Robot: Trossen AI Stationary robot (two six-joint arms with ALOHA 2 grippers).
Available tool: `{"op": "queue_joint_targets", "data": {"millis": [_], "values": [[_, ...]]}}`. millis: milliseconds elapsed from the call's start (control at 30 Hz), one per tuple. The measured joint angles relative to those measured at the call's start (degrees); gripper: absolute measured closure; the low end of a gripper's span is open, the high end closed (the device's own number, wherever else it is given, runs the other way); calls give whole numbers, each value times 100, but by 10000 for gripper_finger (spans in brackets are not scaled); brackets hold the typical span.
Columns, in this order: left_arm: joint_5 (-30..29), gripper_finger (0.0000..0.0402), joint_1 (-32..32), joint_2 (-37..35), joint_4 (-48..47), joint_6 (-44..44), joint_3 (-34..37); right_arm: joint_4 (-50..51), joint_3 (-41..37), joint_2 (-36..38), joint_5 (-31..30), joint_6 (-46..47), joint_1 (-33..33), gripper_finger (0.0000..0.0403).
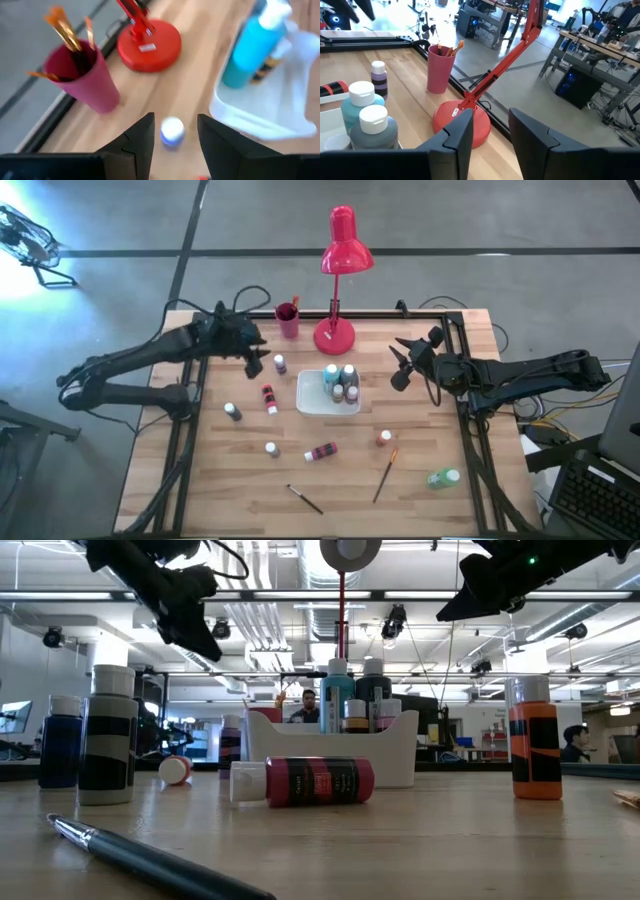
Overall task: Pick & Place Paint Supplies
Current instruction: Put the green paint bottle into the white bin
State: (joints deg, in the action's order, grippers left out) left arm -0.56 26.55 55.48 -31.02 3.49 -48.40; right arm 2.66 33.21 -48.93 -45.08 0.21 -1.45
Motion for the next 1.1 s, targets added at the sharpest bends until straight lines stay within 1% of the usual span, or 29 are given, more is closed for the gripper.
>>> {"op": "queue_joint_targets", "data": {"millis": [100,233,367,467,500,567,633,733,800,967,1100], "values": [[0,248,-140,37,-240,-60,0,0,-2,0,0,7,0,287],[-2,248,-199,114,-252,-322,0,0,-2,0,0,29,0,289],[-5,248,-234,186,-247,-743,8,0,-2,0,2,48,0,278],[-28,250,-378,159,-71,-717,164,1,-1,0,13,-3,-2,267],[-48,252,-434,147,57,-719,247,44,15,2,75,-51,-14,263],[-59,254,-536,114,366,-770,415,347,181,2,430,-156,-55,258],[-63,255,-634,99,702,-874,583,1185,608,-4,980,-9,-69,254],[-70,255,-706,99,1118,-1081,820,2963,1580,-180,1851,828,-68,252],[-83,255,-703,99,1538,-1257,926,4044,2220,-423,2263,1235,-66,255],[-103,255,-724,96,2950,-1362,1221,6420,3650,-1312,2954,2370,-230,269],[-101,255,-728,94,3741,-1301,1299,8408,4428,-2164,3417,3590,-579,274]]}}
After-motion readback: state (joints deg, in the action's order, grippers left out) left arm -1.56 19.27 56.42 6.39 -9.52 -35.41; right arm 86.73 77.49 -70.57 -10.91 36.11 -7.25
